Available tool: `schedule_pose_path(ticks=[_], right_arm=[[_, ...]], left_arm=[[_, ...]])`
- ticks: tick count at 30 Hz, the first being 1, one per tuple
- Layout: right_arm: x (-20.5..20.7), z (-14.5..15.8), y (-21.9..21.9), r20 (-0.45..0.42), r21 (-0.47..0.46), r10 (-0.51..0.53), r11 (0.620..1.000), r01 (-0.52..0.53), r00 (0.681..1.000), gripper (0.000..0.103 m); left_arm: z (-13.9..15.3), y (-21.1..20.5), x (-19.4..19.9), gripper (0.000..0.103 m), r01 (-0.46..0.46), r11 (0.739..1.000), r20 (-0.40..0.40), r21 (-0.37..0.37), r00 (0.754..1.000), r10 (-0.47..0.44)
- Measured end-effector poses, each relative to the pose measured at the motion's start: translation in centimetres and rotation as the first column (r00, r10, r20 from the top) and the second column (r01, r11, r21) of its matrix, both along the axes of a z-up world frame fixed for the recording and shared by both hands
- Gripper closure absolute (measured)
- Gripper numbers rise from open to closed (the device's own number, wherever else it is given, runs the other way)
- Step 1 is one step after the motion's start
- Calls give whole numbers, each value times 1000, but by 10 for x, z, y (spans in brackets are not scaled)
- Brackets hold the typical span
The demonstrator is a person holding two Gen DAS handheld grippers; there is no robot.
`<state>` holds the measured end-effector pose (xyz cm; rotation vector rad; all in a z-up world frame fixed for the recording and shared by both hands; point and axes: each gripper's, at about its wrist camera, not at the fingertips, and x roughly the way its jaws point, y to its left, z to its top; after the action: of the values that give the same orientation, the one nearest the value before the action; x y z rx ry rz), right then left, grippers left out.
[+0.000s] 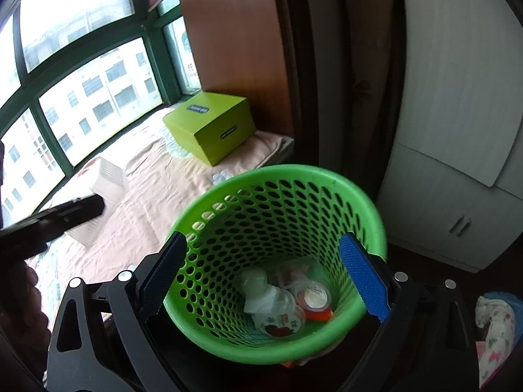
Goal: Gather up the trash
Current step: 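Carry tray and bowl to the green basket and open both tools, then move both tools back over the bed toward the tissue and bread crust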
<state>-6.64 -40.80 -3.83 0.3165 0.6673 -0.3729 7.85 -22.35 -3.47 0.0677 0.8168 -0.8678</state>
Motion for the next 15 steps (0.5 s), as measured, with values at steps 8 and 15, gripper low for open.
schedule_pose_path(ticks=[8, 15], right_arm=[[-9, 8, -5, 33, 4, -21, 1000, 21, 999, 9], [-11, 11, -7, 50, 3, -24, 1000, 24, 998, 9]], left_arm=[[-8, -22, -11, 39, 47, 999, -25, 18, 999, -46], [-13, -38, -15, 39, 75, 997, -43, 25, 996, -74]])
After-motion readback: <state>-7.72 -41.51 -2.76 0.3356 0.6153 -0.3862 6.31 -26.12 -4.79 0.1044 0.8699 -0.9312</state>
